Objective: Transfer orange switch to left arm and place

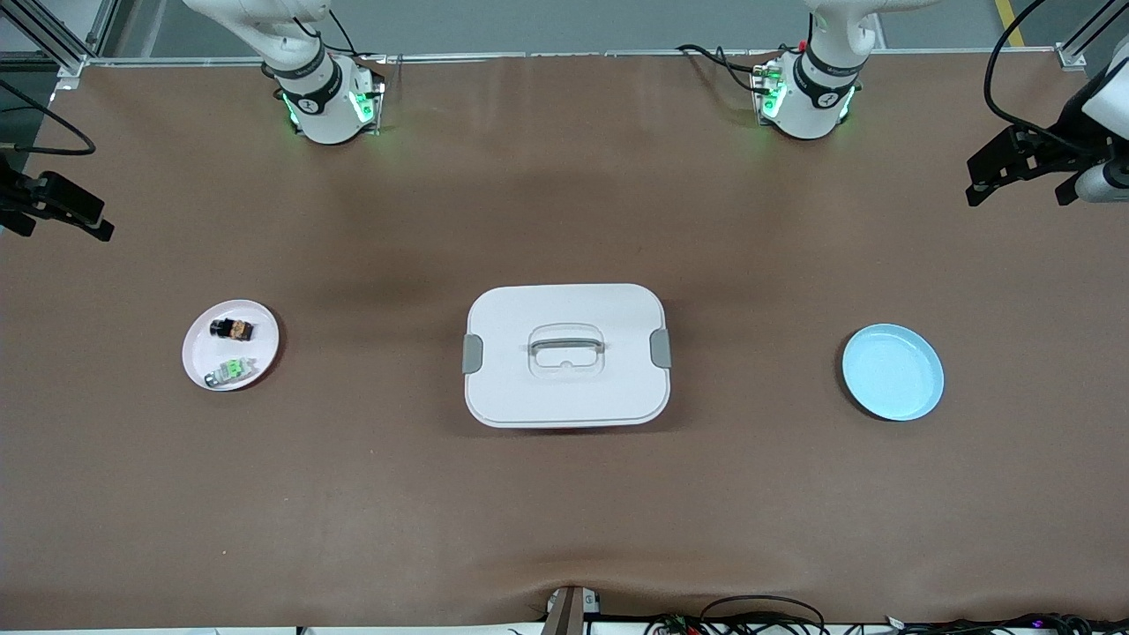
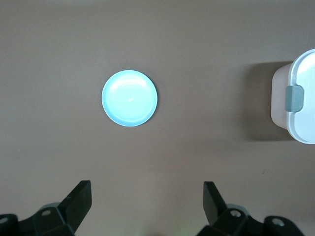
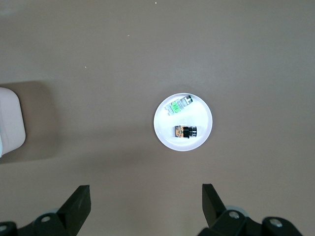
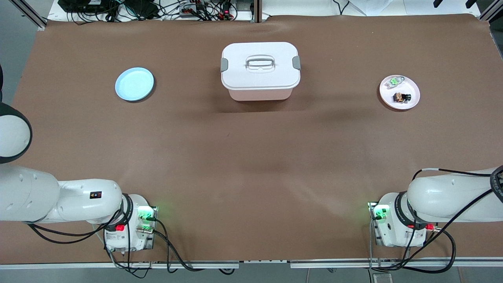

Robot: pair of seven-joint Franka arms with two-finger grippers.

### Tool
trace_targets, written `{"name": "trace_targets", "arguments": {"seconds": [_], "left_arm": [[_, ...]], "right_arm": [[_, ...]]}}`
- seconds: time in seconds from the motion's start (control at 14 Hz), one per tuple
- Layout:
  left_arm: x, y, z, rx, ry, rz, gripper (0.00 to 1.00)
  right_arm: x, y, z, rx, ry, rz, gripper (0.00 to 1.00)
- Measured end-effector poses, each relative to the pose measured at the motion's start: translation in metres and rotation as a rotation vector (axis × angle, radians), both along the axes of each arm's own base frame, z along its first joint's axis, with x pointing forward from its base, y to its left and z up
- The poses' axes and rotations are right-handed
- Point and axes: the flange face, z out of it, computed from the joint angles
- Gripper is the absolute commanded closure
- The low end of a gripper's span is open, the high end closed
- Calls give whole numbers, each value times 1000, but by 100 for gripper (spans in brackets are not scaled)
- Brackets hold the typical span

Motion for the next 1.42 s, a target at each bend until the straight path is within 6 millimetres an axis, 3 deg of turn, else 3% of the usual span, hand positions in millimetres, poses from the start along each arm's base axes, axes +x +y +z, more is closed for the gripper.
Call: {"name": "trace_targets", "arguments": {"seconds": [0.36, 0.57, 0.78, 1.0, 1.21, 1.42], "left_arm": [[0, 0, 0, 0, 0, 0, 0], [0, 0, 0, 0, 1, 0, 0], [0, 0, 0, 0, 1, 0, 0], [1, 0, 0, 0, 1, 0, 0], [1, 0, 0, 0, 1, 0, 0], [1, 0, 0, 0, 0, 0, 0]], "right_arm": [[3, -3, -8, 0, 19, -4, 0], [14, -16, -34, 4, 69, 20, 0], [29, -44, -72, 0, 129, 133, 0], [46, -69, -121, 15, 178, 131, 0], [57, -80, -174, 15, 173, 122, 0], [54, -88, -221, 8, 147, 113, 0]]}}
